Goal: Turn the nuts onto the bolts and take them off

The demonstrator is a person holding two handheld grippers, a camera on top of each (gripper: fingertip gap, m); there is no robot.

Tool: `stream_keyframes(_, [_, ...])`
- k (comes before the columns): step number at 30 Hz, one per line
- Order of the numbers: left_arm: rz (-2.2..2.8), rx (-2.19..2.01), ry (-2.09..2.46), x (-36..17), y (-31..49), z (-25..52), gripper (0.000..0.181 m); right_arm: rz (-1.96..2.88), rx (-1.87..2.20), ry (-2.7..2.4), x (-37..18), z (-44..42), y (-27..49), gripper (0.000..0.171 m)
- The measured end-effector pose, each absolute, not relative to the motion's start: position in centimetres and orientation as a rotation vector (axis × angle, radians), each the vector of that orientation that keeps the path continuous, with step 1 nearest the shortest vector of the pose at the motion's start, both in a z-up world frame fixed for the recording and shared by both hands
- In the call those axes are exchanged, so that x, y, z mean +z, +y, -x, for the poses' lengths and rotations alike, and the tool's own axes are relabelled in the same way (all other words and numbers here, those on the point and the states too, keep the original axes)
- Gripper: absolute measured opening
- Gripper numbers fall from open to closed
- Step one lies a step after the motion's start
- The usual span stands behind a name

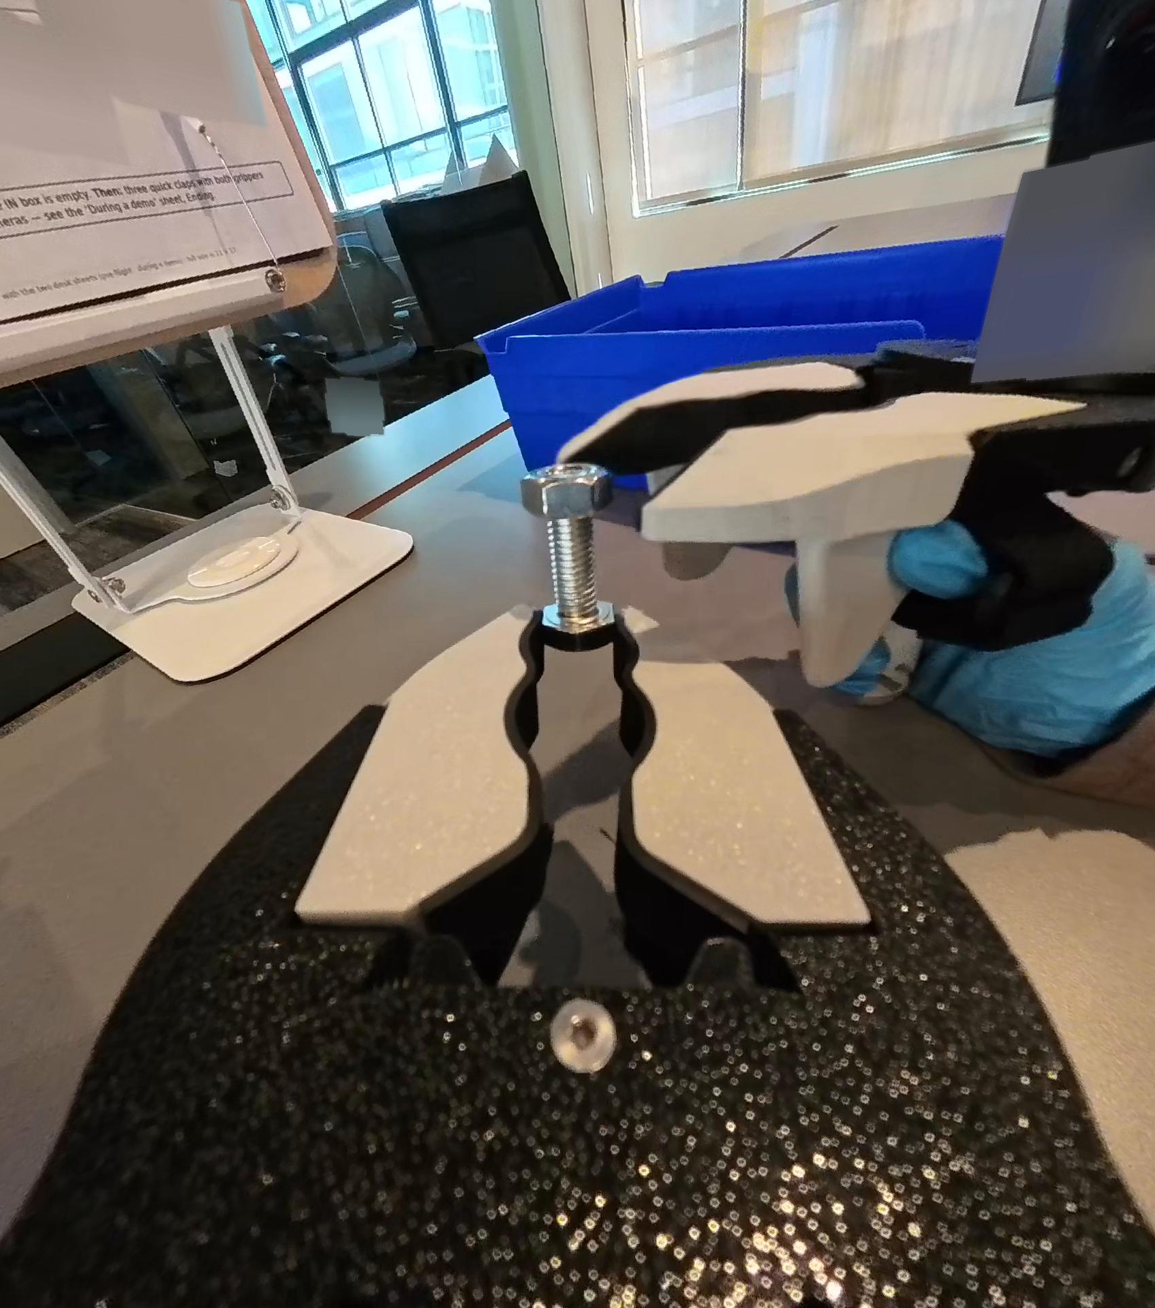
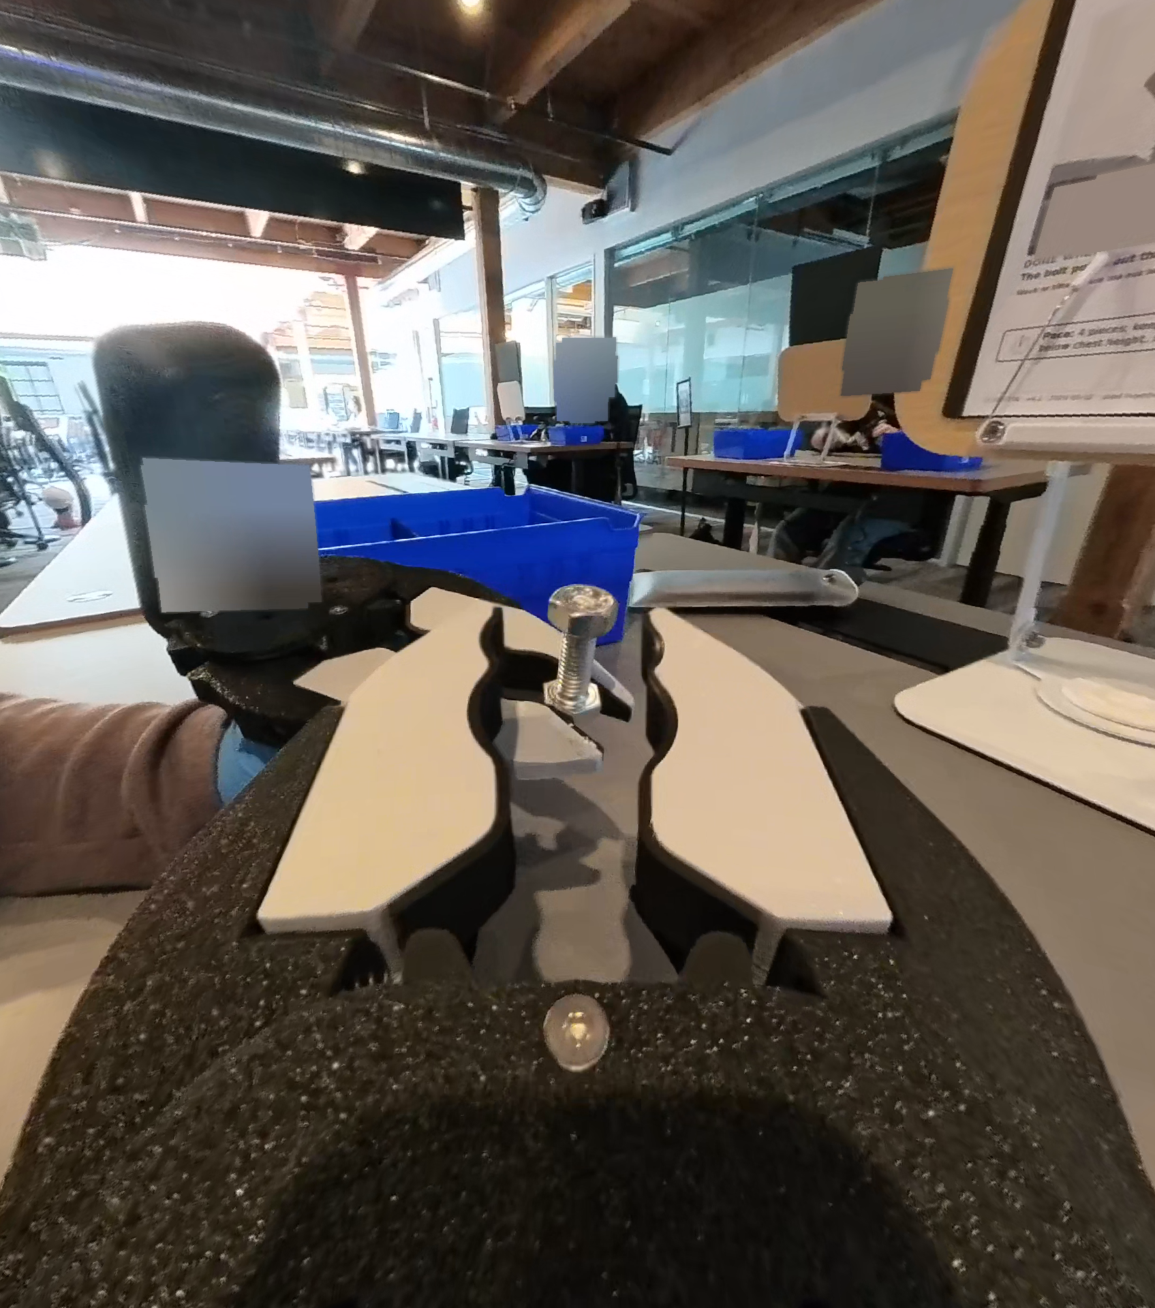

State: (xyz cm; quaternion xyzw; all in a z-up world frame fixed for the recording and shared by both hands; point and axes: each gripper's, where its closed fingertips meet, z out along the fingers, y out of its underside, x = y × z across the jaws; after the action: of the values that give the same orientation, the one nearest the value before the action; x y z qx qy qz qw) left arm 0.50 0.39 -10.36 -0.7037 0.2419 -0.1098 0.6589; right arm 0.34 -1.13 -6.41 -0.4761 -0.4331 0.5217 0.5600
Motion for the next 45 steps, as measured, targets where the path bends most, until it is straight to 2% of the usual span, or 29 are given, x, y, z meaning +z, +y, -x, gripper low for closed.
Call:
stream_keyframes(3, [1.593, -0.252, 0.544, -10.3, 0.4, -0.5, 0.018, 1.084, 1.251, -1.067, -6.2, -0.8, -2.2, 0.005])
stream_keyframes(5, [1.595, -0.252, 0.545, -10.4, 0.4, -0.5, 0.018, 1.092, 1.228, -1.053, -6.2, -0.8, -1.9, 0.008])
stream_keyframes(9, [1.594, -0.248, 0.549, -10.4, 0.4, -0.5, 0.018, 1.117, 1.209, -1.019, -6.3, -0.6, -1.1, 0.027])
stream_keyframes(12, [1.595, -0.25, 0.546, -10.4, 0.4, -0.5, 0.018, 1.124, 1.216, -1.016, -6.4, -0.4, -1.0, 0.033])
stream_keyframes(13, [1.595, -0.25, 0.546, -10.4, 0.4, -0.5, 0.018, 1.125, 1.233, -1.031, -6.4, -0.5, -1.3, 0.023])
stream_keyframes(14, [1.594, -0.25, 0.546, -10.3, 0.4, -0.5, 0.018, 1.112, 1.262, -1.063, -6.4, -0.7, -1.9, 0.002])
stream_keyframes(15, [1.594, -0.25, 0.547, -10.3, 0.4, -0.5, 0.018, 1.111, 1.27, -1.067, -6.4, -0.8, -2.1, 0.0])
stream_keyframes(17, [1.595, -0.248, 0.549, -10.4, 0.4, -0.5, 0.018, 1.119, 1.247, -1.052, -6.5, -0.8, -1.8, 0.003])
stream_keyframes(22, [1.595, -0.249, 0.548, -10.4, 0.4, -0.5, 0.018, 1.129, 1.192, -0.997, -6.3, -0.7, -0.7, 0.029])
stream_keyframes(24, [1.595, -0.248, 0.549, -10.4, 0.4, -0.5, 0.018, 1.125, 1.188, -0.997, -6.4, -0.5, -0.6, 0.033])
stream_keyframes(26, [1.595, -0.246, 0.551, -10.4, 0.4, -0.5, 0.018, 1.13, 1.194, -1.015, -6.6, -0.3, -0.8, 0.033])
stream_keyframes(28, [1.593, -0.248, 0.547, -10.3, 0.4, -0.5, 0.018, 1.123, 1.229, -1.06, -6.7, -0.5, -1.7, 0.002])
stream_keyframes(29, [1.593, -0.251, 0.545, -10.3, 0.4, -0.5, 0.018, 1.113, 1.234, -1.062, -6.5, -0.7, -1.9, 0.0])
stream_keyframes(31, [1.594, -0.251, 0.546, -10.3, 0.4, -0.5, 0.018, 1.111, 1.207, -1.037, -6.3, -0.9, -1.6, 0.003])
stream_keyframes(37, [1.596, -0.246, 0.552, -10.4, 0.4, -0.6, 0.018, 1.132, 1.186, -0.982, -6.4, -0.6, -0.4, 0.034])
stream_keyframes(39, [1.596, -0.248, 0.55, -10.4, 0.4, -0.5, 0.018, 1.139, 1.199, -1.0, -6.5, -0.4, -0.6, 0.034])
stream_keyframes(41, [1.595, -0.248, 0.549, -10.4, 0.4, -0.5, 0.018, 1.116, 1.25, -1.048, -6.4, -0.7, -1.7, 0.009])
stream_keyframes(42, [1.595, -0.249, 0.549, -10.4, 0.4, -0.5, 0.018, 1.098, 1.256, -1.048, -6.2, -0.9, -2.0, 0.008])
stream_keyframes(45, [1.597, -0.247, 0.551, -10.4, 0.4, -0.5, 0.018, 1.088, 1.244, -1.013, -5.9, -1.1, -1.7, 0.019])
